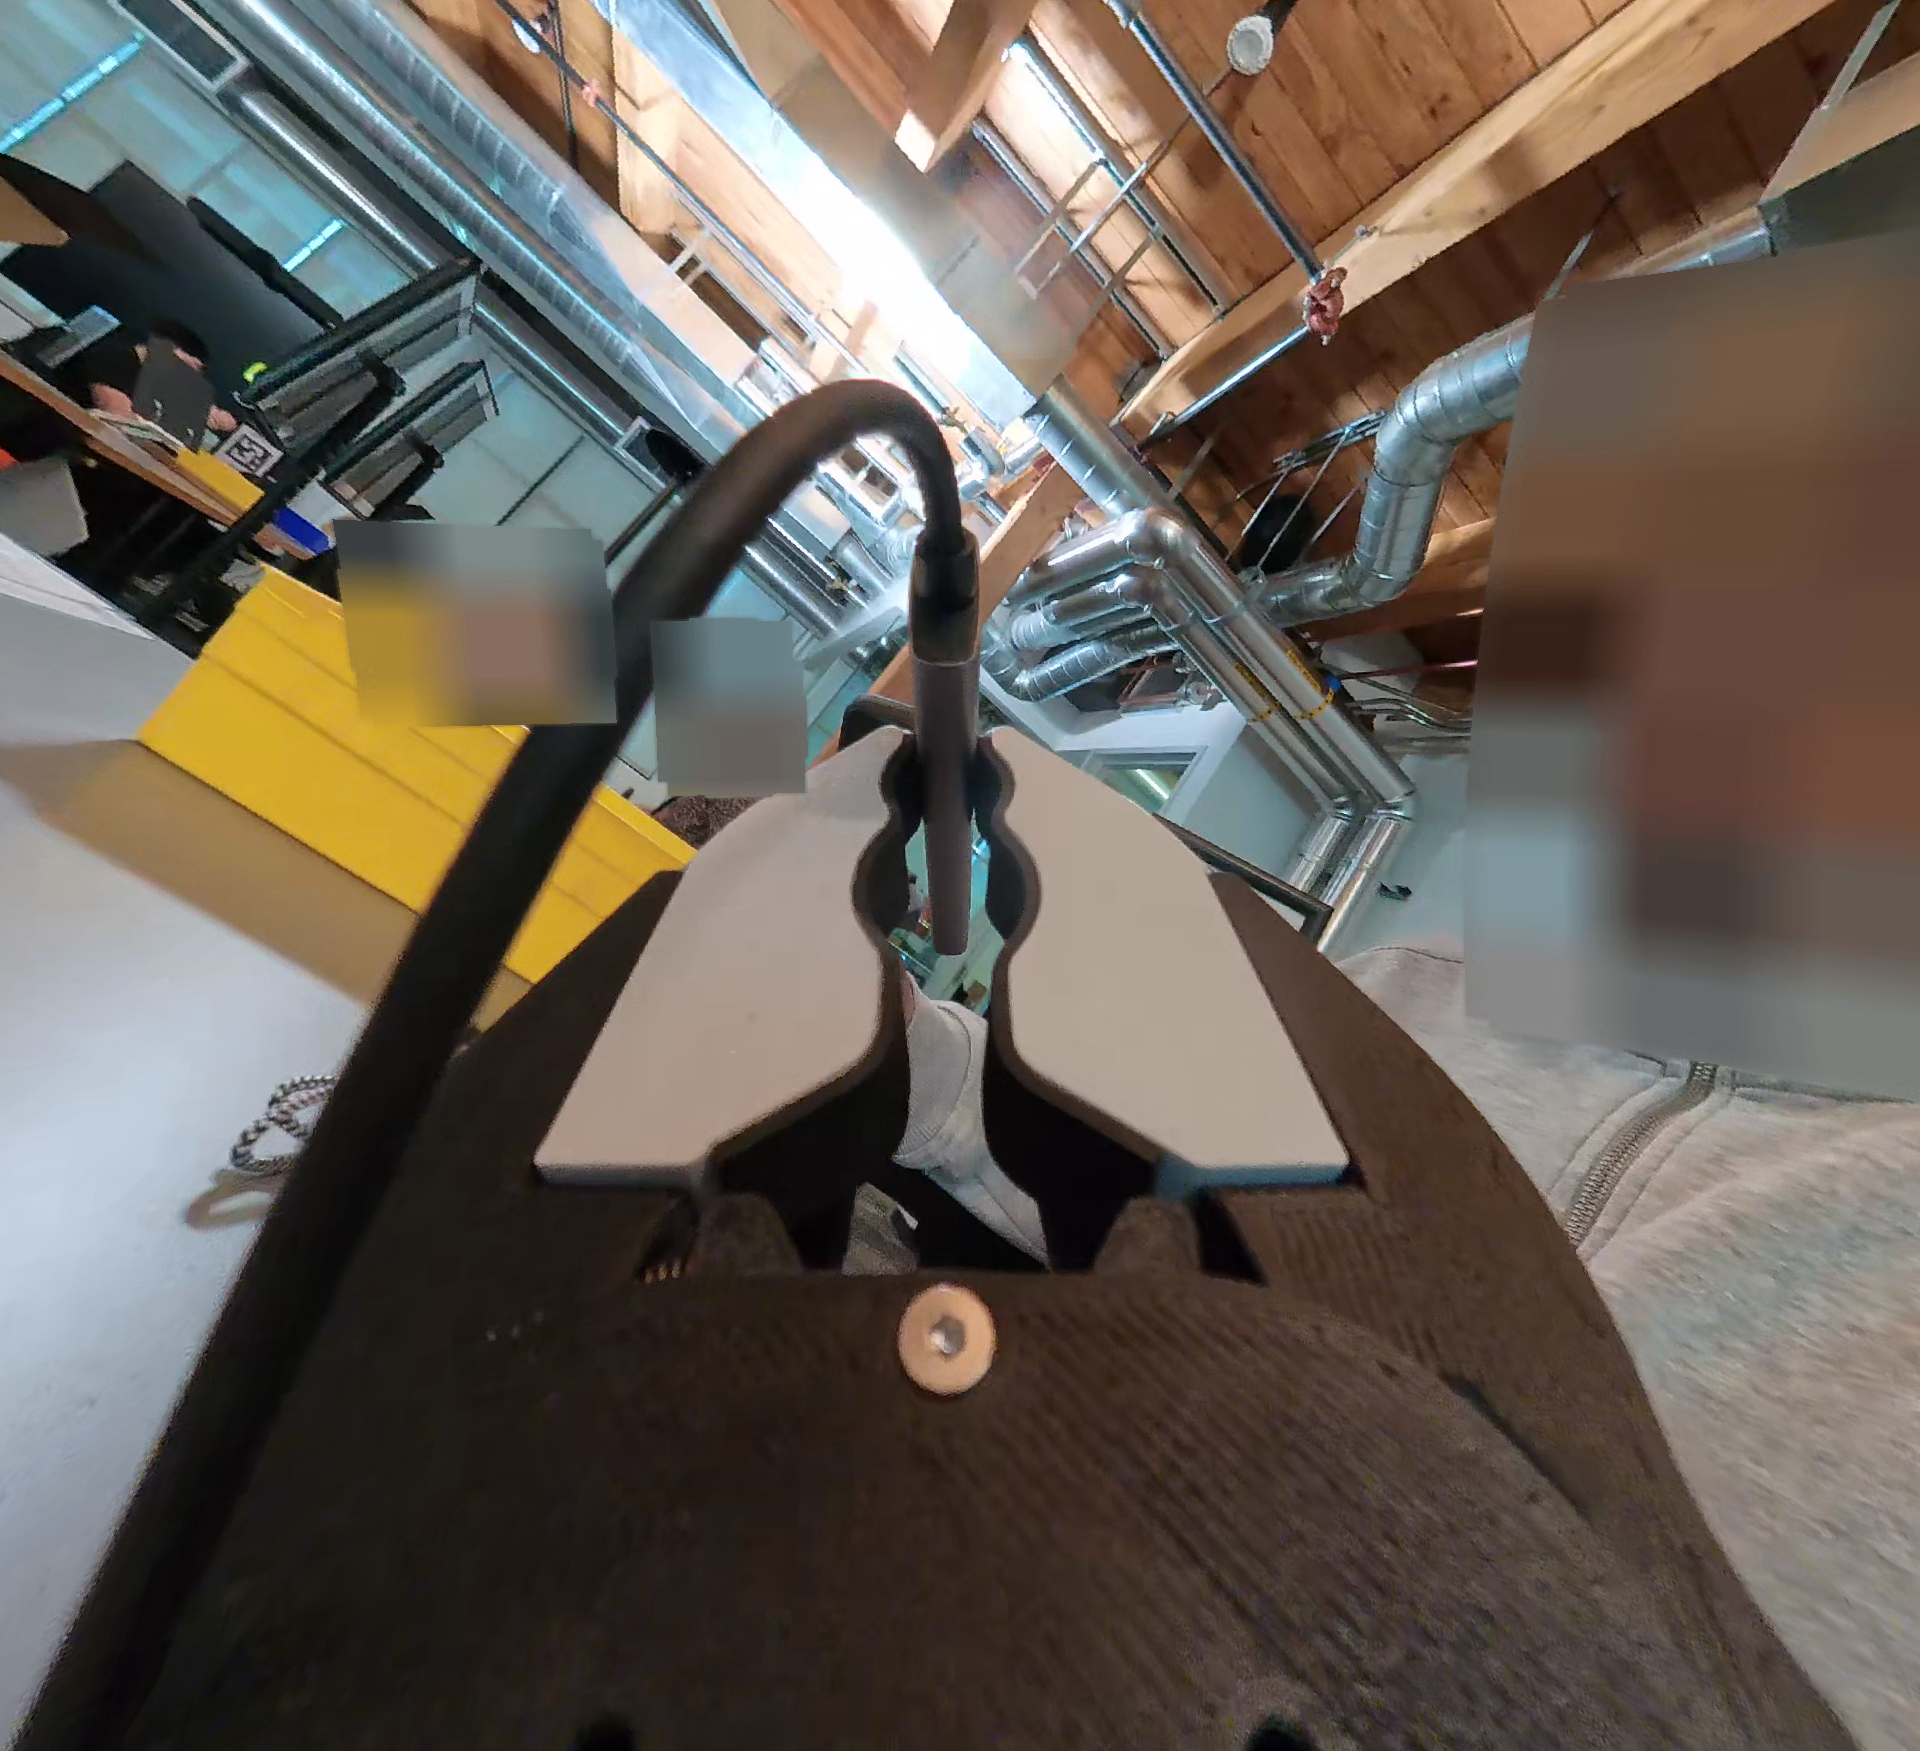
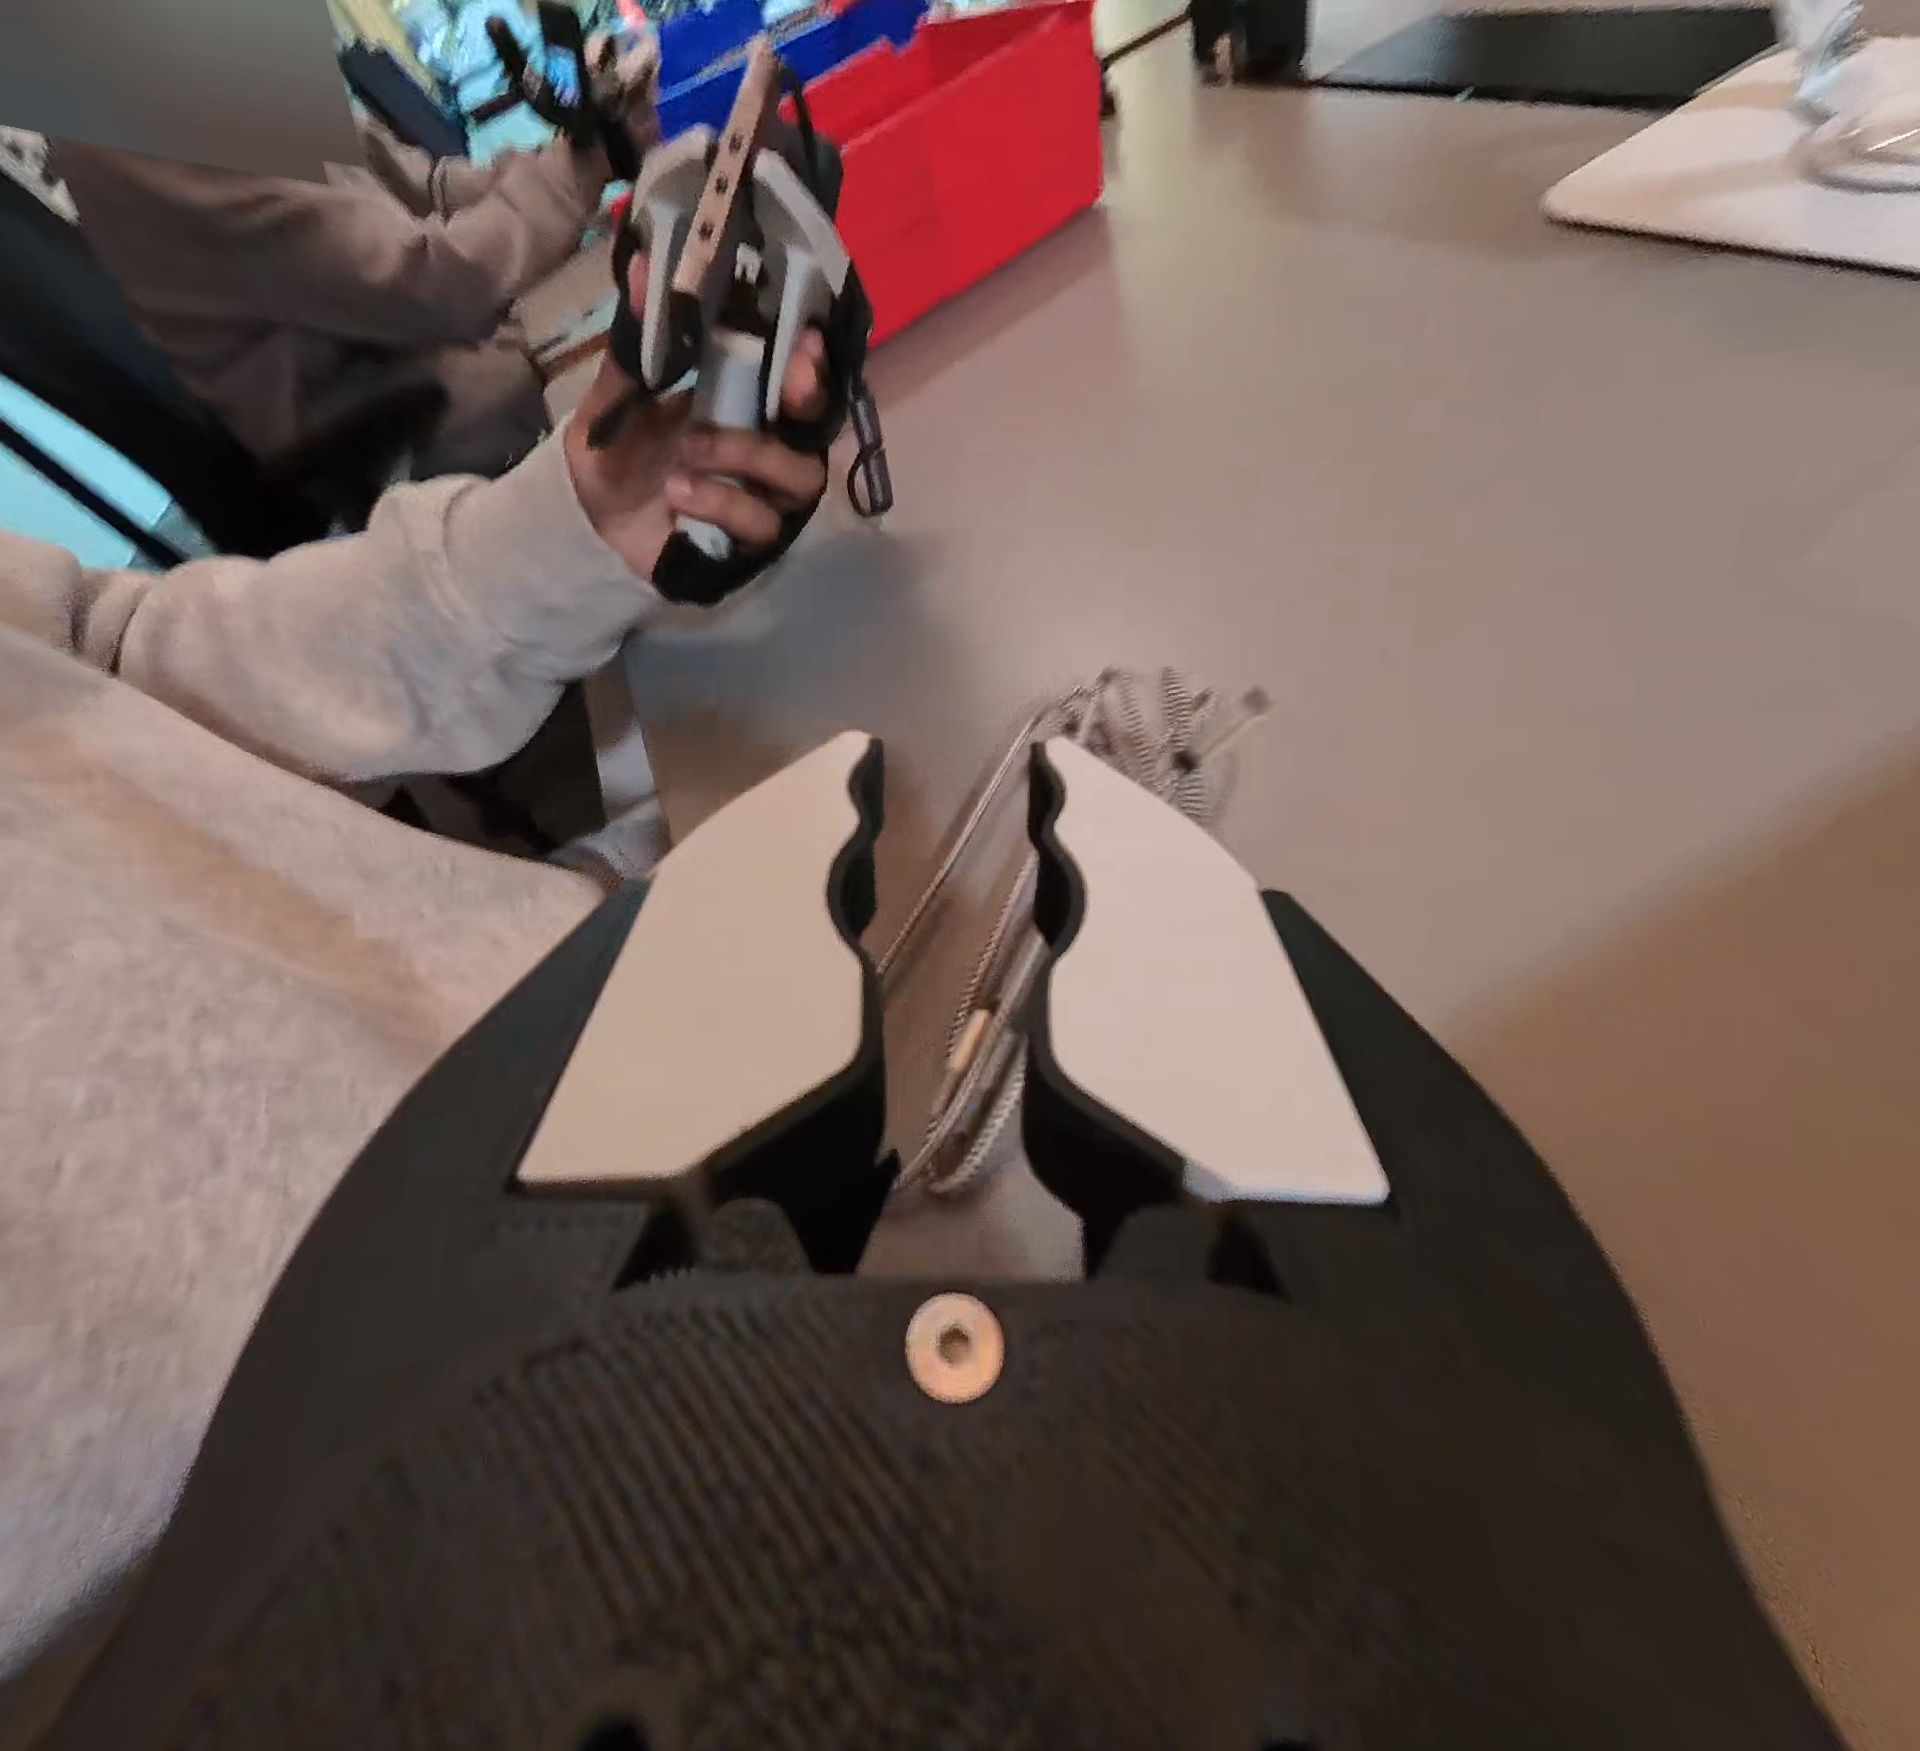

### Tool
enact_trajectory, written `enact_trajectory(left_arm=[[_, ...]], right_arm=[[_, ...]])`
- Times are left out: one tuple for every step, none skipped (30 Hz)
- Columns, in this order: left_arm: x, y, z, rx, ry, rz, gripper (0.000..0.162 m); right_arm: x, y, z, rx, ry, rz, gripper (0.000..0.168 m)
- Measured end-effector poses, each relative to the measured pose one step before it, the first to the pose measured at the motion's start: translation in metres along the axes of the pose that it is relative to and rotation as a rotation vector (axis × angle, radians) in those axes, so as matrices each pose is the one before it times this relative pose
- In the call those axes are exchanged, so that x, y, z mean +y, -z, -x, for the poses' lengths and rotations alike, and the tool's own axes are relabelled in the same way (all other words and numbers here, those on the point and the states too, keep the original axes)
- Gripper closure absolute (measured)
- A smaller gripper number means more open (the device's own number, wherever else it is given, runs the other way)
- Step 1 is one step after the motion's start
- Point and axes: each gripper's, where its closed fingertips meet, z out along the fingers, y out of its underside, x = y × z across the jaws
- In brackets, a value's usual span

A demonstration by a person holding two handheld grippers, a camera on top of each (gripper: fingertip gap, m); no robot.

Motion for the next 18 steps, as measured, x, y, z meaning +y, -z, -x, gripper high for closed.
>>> enact_trajectory(left_arm=[[0.00032, -0.00045, 0.00257, 0.0005, 0.0079, 0.0086, 0.154], [0.0001, 0.00005, 0.00288, -0.0011, 0.0079, 0.0064, 0.154], [-0.00056, 0.00017, 0.00277, -0.0014, 0.0086, 0.0009, 0.154], [-0.00074, 0.00021, 0.00229, 0.0007, 0.0106, -0.0027, 0.154], [-0.00077, 0.00023, 0.00199, 0.0006, 0.0108, -0.005, 0.154], [-0.00048, 0.00026, 0.00148, 0.0, 0.0088, -0.0055, 0.154], [-0.00015, 0.00028, 0.00121, -0.0018, 0.0073, -0.0045, 0.154], [0.00028, 0.00016, 0.0011, -0.0038, 0.0058, -0.003, 0.154], [0.00049, 0.00002, 0.00121, -0.0055, 0.0029, -0.0001, 0.154], [0.00104, -0.00016, 0.00182, -0.009, -0.0003, 0.0038, 0.154], [0.00133, -0.00027, 0.00241, -0.0112, -0.0027, 0.0064, 0.154], [0.00161, -0.0005, 0.00284, -0.011, -0.0025, 0.0075, 0.155], [0.00201, -0.00091, 0.00296, -0.0084, -0.0039, 0.0087, 0.154], [0.00236, -0.00172, 0.00298, -0.0094, -0.0021, 0.0121, 0.154], [0.00296, -0.00202, 0.00298, -0.0094, -0.0026, 0.0147, 0.154], [0.00339, -0.00234, 0.00342, -0.0091, -0.0015, 0.0136, 0.155], [0.00349, -0.00264, 0.00383, -0.0083, 0.0002, 0.0124, 0.154], [0.00338, -0.00301, 0.0042, -0.007, 0.001, 0.0126, 0.154]], right_arm=[[-0.0022, 0.00286, -0.00457, 0.0259, -0.0087, -0.0321, 0.143], [0.00005, 0.00186, -0.00651, 0.037, 0.0, -0.0187, 0.145], [0.0028, 0.00068, -0.00751, 0.0441, 0.0057, -0.0017, 0.147], [0.00488, -0.00062, -0.00737, 0.0452, 0.007, 0.0154, 0.149], [0.00593, -0.00181, -0.00629, 0.0411, 0.0082, 0.0281, 0.15], [0.00513, -0.00239, -0.00441, 0.0333, 0.0096, 0.0287, 0.152], [0.00293, -0.00293, -0.00166, 0.0199, 0.0101, 0.0185, 0.152], [0.00118, -0.0035, 0.00016, 0.0108, 0.0067, 0.0101, 0.152], [0.00072, -0.00435, 0.00117, 0.0054, -0.0004, 0.0096, 0.151], [0.0009, -0.00533, 0.0024, -0.0027, -0.006, 0.0104, 0.15], [0.00141, -0.00622, 0.00215, 0.0, -0.0109, 0.0133, 0.149], [0.00208, -0.00702, 0.00032, 0.0109, -0.0143, 0.019, 0.149], [0.00245, -0.00713, -0.00078, 0.0189, -0.0113, 0.0215, 0.142], [0.00263, -0.00676, -0.00291, 0.0343, -0.0087, 0.0226, 0.136], [0.00249, -0.00595, -0.00358, 0.0369, -0.0056, 0.0217, 0.135], [0.00108, -0.00521, -0.00087, 0.016, 0.0011, 0.0145, 0.136], [0.00006, -0.00421, 0.00035, 0.0031, 0.0028, 0.0095, 0.137], [0.00094, -0.00373, -0.00099, 0.0082, 0.0018, 0.0146, 0.146]])
